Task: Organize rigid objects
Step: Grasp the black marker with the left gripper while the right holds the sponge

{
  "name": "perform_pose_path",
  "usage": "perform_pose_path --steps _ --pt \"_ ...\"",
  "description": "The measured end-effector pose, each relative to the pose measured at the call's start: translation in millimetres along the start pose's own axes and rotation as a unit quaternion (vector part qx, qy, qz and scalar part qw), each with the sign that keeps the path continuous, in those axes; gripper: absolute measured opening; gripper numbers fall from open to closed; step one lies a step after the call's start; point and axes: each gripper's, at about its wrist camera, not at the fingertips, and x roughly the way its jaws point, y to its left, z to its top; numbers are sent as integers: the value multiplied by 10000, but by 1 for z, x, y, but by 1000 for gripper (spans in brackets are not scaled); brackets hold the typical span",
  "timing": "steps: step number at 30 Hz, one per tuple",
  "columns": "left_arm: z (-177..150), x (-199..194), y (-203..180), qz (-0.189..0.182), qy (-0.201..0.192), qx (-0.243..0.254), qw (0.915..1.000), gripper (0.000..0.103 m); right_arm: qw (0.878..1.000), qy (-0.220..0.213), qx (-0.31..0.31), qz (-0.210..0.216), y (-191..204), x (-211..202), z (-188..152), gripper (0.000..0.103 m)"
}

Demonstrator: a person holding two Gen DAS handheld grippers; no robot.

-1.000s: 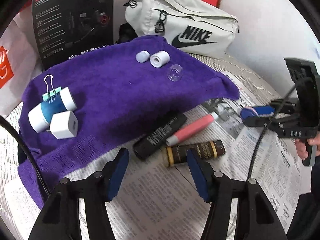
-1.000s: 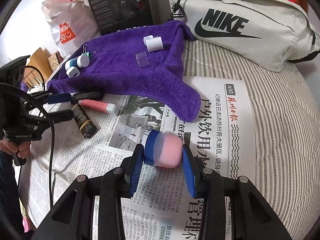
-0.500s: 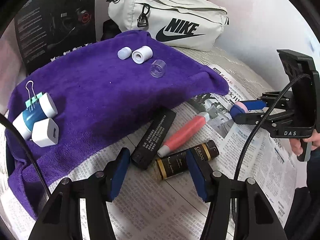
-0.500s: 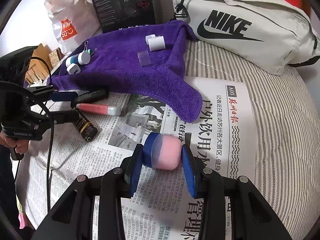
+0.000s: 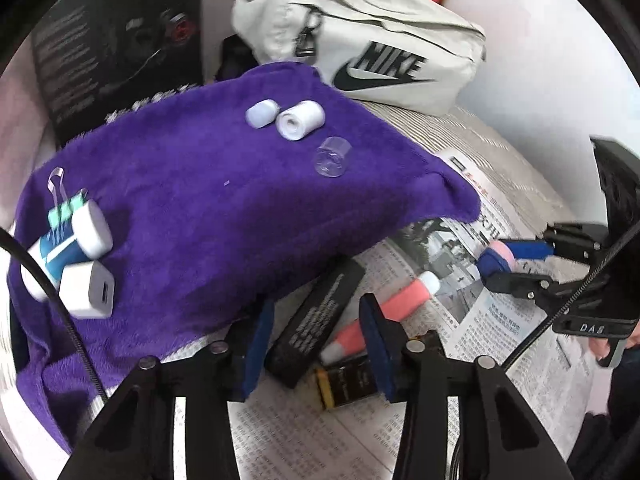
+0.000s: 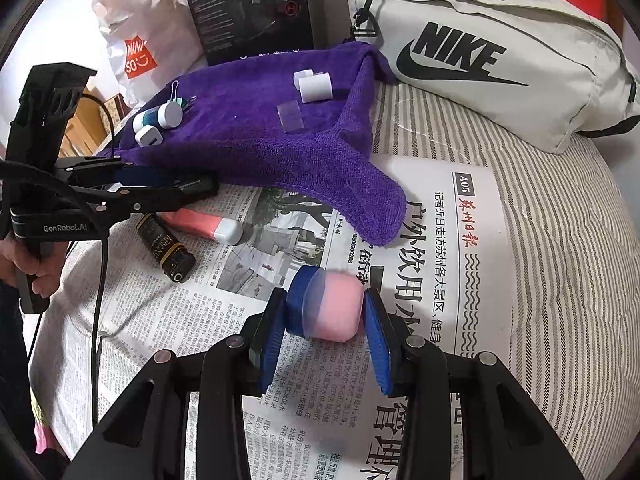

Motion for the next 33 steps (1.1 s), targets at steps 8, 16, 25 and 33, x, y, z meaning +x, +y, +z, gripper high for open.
perform_pose_path --steps 8,16,25,33 --pt "6 -3 -5 233 119 395 9989 38 10000 5 -22 -20 1 0 0 39" --pt "7 0 -2 202 196 292 9992 36 9999 -8 -127 -102 4 0 -1 39" --pt "2 7 -10 270 392 553 9973 30 9998 -10 -160 -110 3 0 -1 39" --pt "-2 6 -19 369 336 624 9968 24 9999 -32 -134 -83 3 -1 -1 39"
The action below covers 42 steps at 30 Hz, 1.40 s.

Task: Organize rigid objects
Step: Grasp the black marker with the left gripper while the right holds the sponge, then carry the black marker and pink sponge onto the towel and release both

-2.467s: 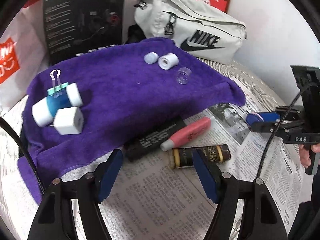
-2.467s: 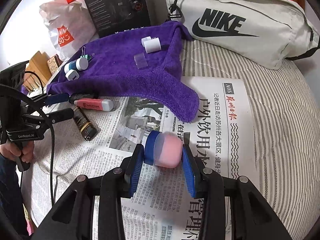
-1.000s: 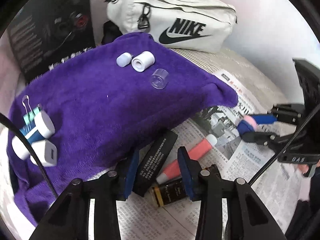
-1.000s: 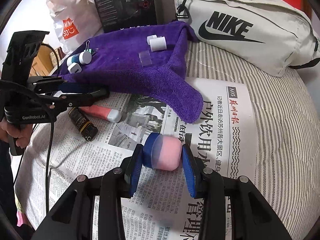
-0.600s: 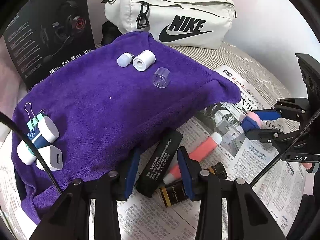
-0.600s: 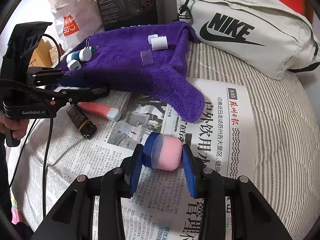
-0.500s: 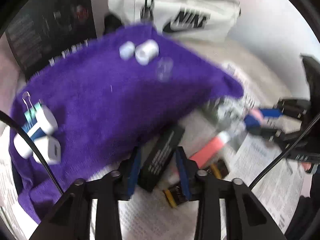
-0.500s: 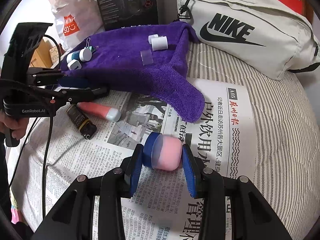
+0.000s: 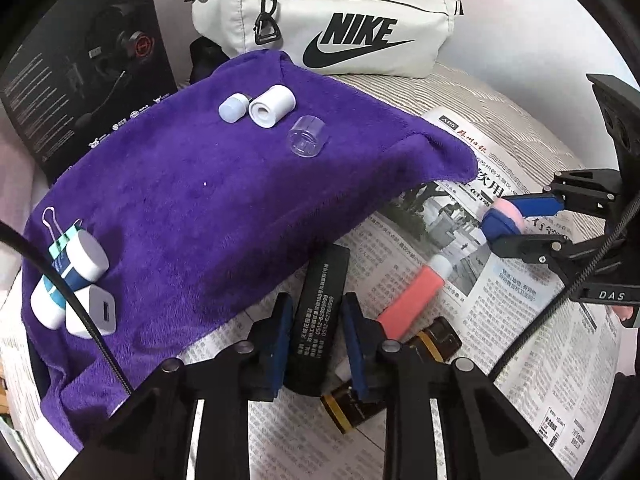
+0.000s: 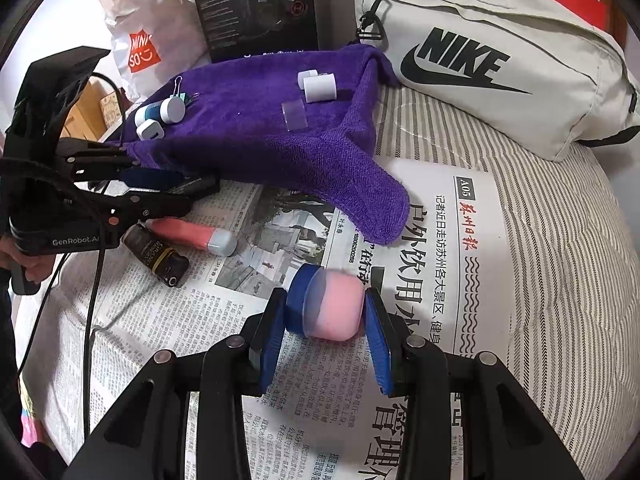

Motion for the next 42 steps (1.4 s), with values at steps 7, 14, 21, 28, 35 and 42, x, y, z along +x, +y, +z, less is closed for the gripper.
perform_pose_path --steps 7,14,21,28,35,42 --pt "-8 -3 2 196 7 -144 9997 26 10000 -15 4 -58 2 3 3 40" --pt "-11 -7 6 117 -49 -373 9992 23 9999 -158 -22 -31 0 4 3 37" --pt "-32 -29 28 -60 -292 -930 9952 23 9998 -145 18 118 2 -6 7 37" --pt "-47 -34 44 163 -159 -1101 9937 23 9997 -162 -131 133 14 -10 17 37" --pt "-49 -29 35 452 -100 -896 9949 25 9995 -142 -238 155 19 -10 21 37" --pt "-48 -33 39 274 -147 -1097 9935 22 9990 -293 -257 225 20 -17 33 37"
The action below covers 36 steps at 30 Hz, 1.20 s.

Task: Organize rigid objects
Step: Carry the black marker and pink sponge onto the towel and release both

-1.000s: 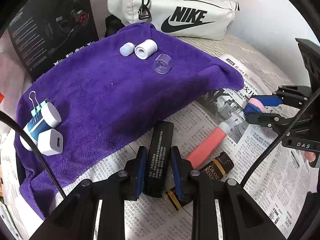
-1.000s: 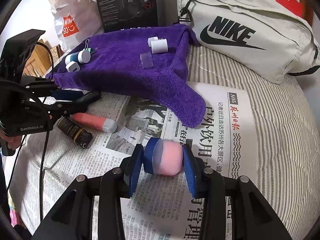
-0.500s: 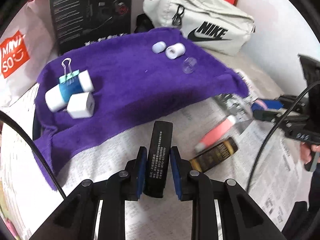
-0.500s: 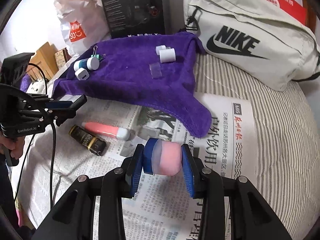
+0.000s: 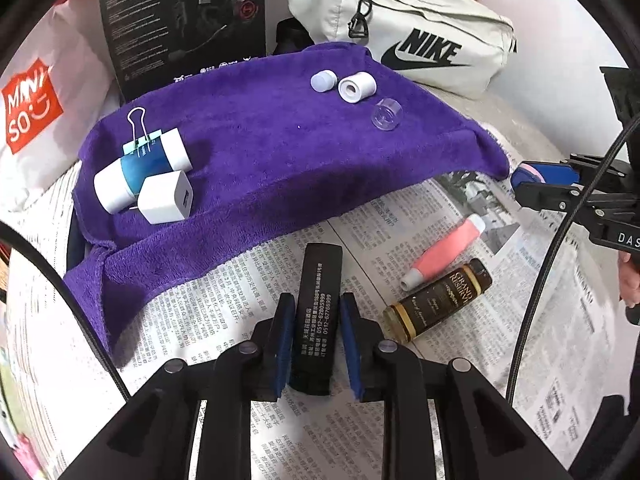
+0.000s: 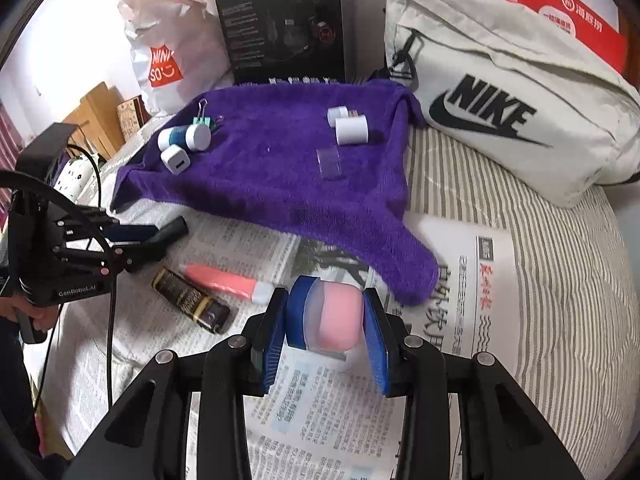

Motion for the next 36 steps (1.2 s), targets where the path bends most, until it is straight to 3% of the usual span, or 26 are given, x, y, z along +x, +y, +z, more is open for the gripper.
perform_pose_path --steps 5,18,24,31,36 --pt "6 -15 8 -217 -250 -271 9991 22 9999 -114 14 68 -3 -4 18 37" --pt "41 -29 33 -174 -460 -446 9978 22 9996 -173 -43 198 -5 14 70 37" --pt "53 -21 48 -127 -420 -538 9976 22 9993 12 -104 360 1 38 85 37" --pt "61 -13 53 -187 -400 -550 9975 22 9983 517 -97 251 -3 76 91 37" --pt "64 -5 59 -243 -343 -625 9972 22 9979 607 -48 239 -6 90 92 37"
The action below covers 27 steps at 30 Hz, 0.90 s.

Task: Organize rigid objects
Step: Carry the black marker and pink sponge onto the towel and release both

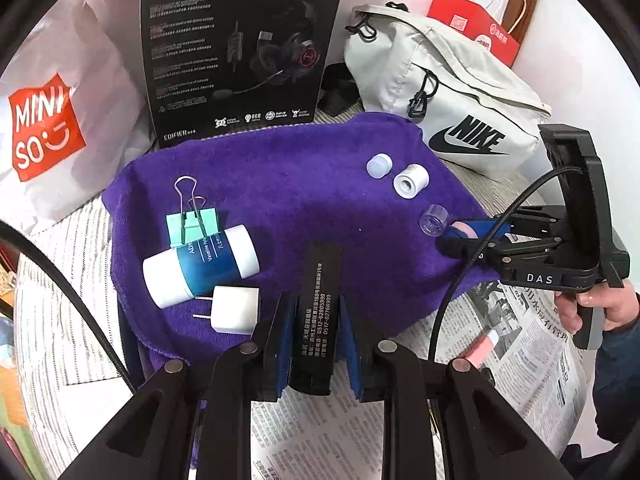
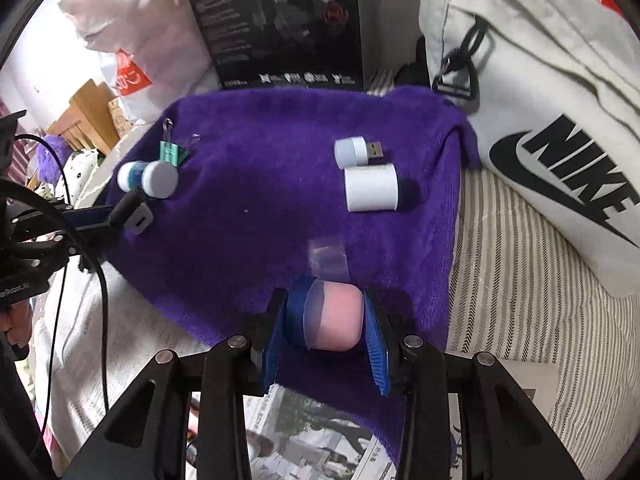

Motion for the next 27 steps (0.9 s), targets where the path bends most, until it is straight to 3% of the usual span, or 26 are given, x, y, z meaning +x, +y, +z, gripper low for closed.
perform_pose_path --steps 13,27 --pt "14 20 8 1 112 -166 9998 22 9987 -81 -330 -378 8 15 10 37" --pt "28 57 4 402 407 -29 9984 22 9973 -233 -570 -397 8 19 8 37"
